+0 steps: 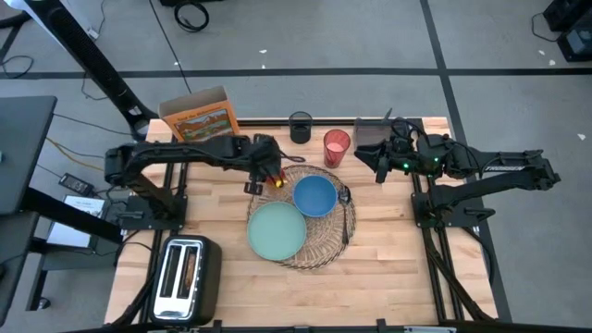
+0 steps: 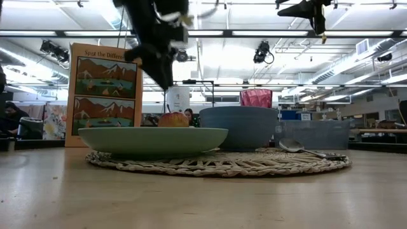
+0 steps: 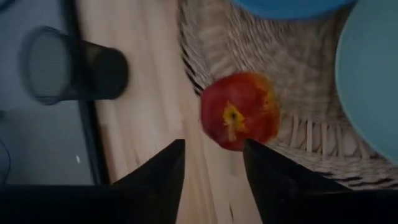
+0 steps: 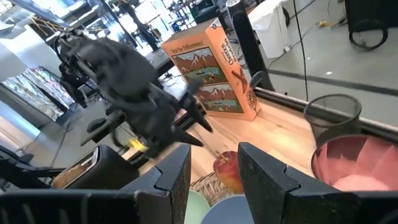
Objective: Arrange a breakfast setting
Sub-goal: Pour the cereal from the orange cereal box into the blue bowl
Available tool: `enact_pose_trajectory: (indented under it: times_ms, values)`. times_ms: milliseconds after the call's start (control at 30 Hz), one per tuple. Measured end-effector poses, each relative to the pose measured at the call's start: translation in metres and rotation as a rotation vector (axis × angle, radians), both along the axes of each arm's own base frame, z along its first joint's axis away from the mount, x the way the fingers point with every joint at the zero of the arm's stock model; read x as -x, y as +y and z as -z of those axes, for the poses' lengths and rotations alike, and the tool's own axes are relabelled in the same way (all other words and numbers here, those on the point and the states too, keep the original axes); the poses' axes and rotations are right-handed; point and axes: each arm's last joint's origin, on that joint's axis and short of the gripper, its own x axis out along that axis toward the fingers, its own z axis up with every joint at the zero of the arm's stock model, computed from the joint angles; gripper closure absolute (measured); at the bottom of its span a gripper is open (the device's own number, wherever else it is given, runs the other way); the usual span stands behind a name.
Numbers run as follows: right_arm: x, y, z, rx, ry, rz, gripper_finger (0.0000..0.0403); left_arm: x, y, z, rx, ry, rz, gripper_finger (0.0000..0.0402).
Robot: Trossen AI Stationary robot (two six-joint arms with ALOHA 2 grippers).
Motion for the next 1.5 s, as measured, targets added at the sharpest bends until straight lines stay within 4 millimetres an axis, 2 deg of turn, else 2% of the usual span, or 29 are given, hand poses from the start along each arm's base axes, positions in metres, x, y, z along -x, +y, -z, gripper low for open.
enact_pose_trajectory:
  times_ms: [167, 300, 467, 567, 733, 867, 1000, 1167, 1300, 1500]
  values:
    - [0.000, -0.003, -0.002, 0.073, 0.007, 0.048, 0.0262, 0.030, -0.008, -0.045, 0.022, -0.200, -0.089, 0.0210]
    - [0.000, -0.005, -0.007, 0.174, -0.004, 0.008, 0.0252, 0.058, -0.013, -0.086, 0.132, -0.431, -0.276, 0.0209]
    - [-0.001, -0.008, -0.012, 0.243, -0.042, -0.050, 0.0213, 0.083, -0.010, -0.147, 0.264, -0.710, -0.502, 0.0209]
    - [-0.001, -0.009, -0.015, 0.265, -0.040, -0.085, 0.0180, 0.096, -0.005, -0.180, 0.297, -0.834, -0.555, 0.0209]
    - [-0.004, -0.008, -0.038, 0.282, -0.022, -0.118, 0.0132, 0.120, -0.007, -0.225, 0.289, -0.964, -0.550, 0.0209]
    - [-0.012, -0.002, -0.059, 0.293, 0.057, -0.160, 0.0120, 0.152, -0.006, -0.250, 0.252, -0.975, -0.615, 0.0209]
    - [-0.027, 0.007, -0.081, 0.310, 0.082, -0.197, 0.0118, 0.176, -0.003, -0.254, 0.216, -0.907, -0.700, 0.0209]
    - [-0.055, 0.022, -0.099, 0.342, 0.092, -0.271, 0.0118, 0.188, 0.003, -0.238, 0.163, -0.725, -0.784, 0.0209]
    - [-0.075, 0.030, -0.105, 0.366, 0.101, -0.306, 0.0118, 0.180, 0.020, -0.212, 0.131, -0.591, -0.851, 0.0209]
    - [-0.092, 0.034, -0.100, 0.321, 0.113, -0.309, 0.0118, 0.160, 0.065, -0.171, 0.065, -0.500, -0.926, 0.0209]
